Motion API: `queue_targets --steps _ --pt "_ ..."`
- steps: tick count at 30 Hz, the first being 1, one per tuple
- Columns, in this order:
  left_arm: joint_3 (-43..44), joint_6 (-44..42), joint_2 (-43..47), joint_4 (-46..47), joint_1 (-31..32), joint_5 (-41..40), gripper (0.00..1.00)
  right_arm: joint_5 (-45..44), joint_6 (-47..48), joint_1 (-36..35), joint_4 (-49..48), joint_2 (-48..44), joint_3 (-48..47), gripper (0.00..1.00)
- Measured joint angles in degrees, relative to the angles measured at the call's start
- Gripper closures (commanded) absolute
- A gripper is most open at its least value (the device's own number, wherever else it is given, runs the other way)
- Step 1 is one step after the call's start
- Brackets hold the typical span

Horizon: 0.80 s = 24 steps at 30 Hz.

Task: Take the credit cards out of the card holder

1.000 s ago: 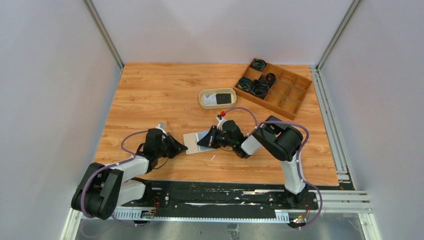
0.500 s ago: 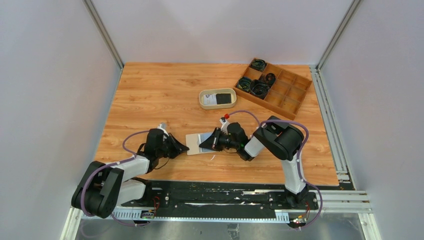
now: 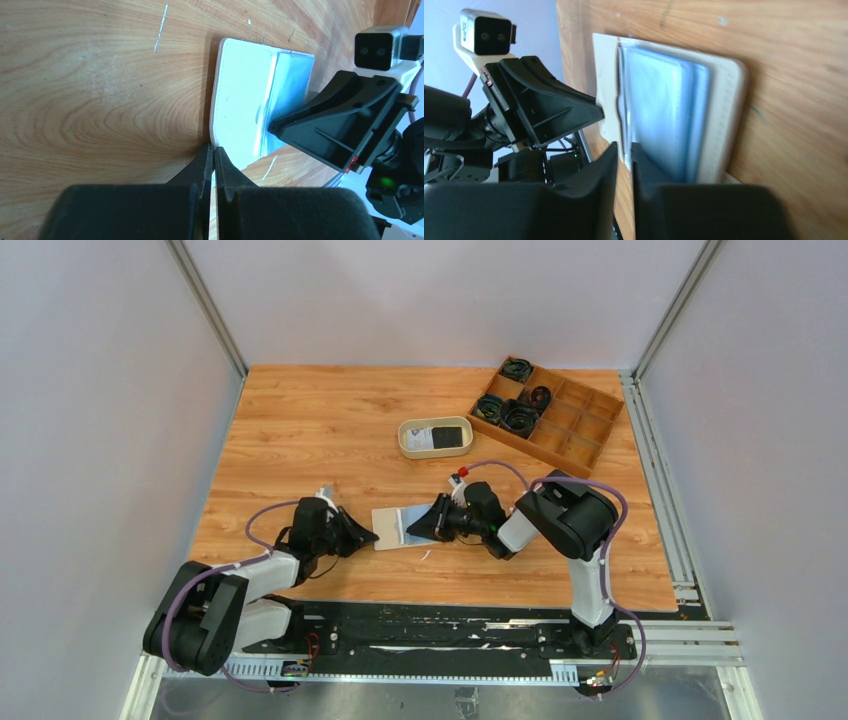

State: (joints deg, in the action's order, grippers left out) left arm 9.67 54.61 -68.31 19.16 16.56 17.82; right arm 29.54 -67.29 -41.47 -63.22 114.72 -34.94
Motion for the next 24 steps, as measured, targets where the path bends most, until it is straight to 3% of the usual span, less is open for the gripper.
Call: queue_targets --steps 4,12,24 --pt "0.0 0.0 -0.4 0.2 0.0 0.0 1.00 0.8 0.5 -0.3 2.7 -0.1 -3.2 0.59" --pt "0.2 -0.5 -2.7 1.9 0.0 -0.1 1.00 -0.7 5.4 -1.4 17.4 -3.9 -8.2 0.57" --pt "2.0 -0.4 -8.1 6.3 -0.1 -0.4 1.00 -1.1 6.9 -1.5 27.2 -3.3 -13.6 0.57"
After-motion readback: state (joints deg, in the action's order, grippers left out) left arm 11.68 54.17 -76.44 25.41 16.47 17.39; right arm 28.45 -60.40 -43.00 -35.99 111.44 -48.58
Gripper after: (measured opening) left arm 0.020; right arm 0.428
